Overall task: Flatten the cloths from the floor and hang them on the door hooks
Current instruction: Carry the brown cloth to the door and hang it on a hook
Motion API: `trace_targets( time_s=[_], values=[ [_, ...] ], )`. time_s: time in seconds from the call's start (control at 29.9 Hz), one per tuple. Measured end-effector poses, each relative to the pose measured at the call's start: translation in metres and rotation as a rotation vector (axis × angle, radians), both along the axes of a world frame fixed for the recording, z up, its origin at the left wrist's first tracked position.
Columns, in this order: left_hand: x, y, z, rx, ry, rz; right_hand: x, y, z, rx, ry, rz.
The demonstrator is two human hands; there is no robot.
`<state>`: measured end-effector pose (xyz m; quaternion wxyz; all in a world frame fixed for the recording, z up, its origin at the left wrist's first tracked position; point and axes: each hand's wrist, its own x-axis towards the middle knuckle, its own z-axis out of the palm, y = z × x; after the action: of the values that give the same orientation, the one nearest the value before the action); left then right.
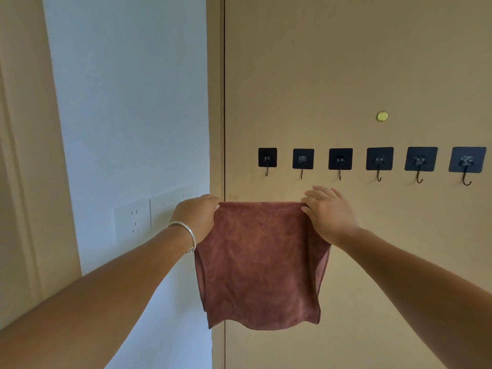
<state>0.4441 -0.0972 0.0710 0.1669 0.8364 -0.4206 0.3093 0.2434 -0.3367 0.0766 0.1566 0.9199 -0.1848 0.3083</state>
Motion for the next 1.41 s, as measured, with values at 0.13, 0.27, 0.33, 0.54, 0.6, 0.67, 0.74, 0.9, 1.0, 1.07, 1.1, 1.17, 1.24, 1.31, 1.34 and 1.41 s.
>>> trace_targets(
  time_s=[0.13, 0.27, 0.33, 0.54, 0.6, 0.67, 0.74, 0.9, 1.0, 1.07, 1.1, 1.17, 1.24, 1.31, 1.34, 1.41],
  values=[
    [0.046, -0.032, 0.011, -0.013, -0.055, -0.014, 0.035, -0.015, 0.009, -0.057, -0.101, 0.056],
    [0.091, -0.063, 0.032, -0.039, -0.082, -0.046, 0.069, -0.03, 0.03, -0.054, -0.141, 0.067],
    [0.11, -0.077, 0.041, -0.082, -0.083, -0.111, 0.086, -0.039, 0.041, -0.071, -0.151, 0.057],
    [0.145, -0.11, 0.045, -0.026, -0.34, -0.338, 0.126, -0.057, 0.057, -0.144, -0.043, 0.01],
    [0.152, -0.126, 0.048, 0.025, -0.319, -0.307, 0.135, -0.066, 0.059, -0.222, 0.043, 0.018],
    [0.163, -0.144, 0.05, 0.086, -0.213, -0.261, 0.141, -0.074, 0.061, -0.261, 0.089, 0.014],
    [0.169, -0.156, 0.047, -0.017, 0.021, -0.29, 0.149, -0.082, 0.06, -0.265, 0.115, -0.022],
    [0.173, -0.189, 0.052, -0.151, 0.041, -0.264, 0.172, -0.095, 0.064, -0.22, 0.128, -0.123],
    [0.176, -0.2, 0.06, -0.104, 0.027, -0.251, 0.182, -0.1, 0.067, -0.193, 0.152, -0.14],
    [0.175, -0.206, 0.058, -0.079, 0.063, -0.258, 0.188, -0.102, 0.064, -0.192, 0.175, -0.147],
    [0.176, -0.208, 0.055, -0.068, 0.049, -0.262, 0.19, -0.102, 0.062, -0.192, 0.178, -0.154],
    [0.176, -0.209, 0.05, -0.071, 0.049, -0.273, 0.192, -0.103, 0.053, -0.194, 0.168, -0.154],
    [0.179, -0.209, 0.04, 0.009, -0.019, -0.252, 0.194, -0.105, 0.042, -0.189, 0.166, -0.141],
    [0.181, -0.205, 0.03, 0.091, -0.063, -0.265, 0.196, -0.106, 0.029, -0.169, 0.149, -0.116],
    [0.181, -0.203, 0.023, 0.094, -0.035, -0.31, 0.197, -0.106, 0.023, -0.157, 0.133, -0.104],
    [0.176, -0.203, 0.008, 0.08, 0.007, -0.369, 0.199, -0.107, 0.01, -0.144, 0.108, -0.091]
  ],
)
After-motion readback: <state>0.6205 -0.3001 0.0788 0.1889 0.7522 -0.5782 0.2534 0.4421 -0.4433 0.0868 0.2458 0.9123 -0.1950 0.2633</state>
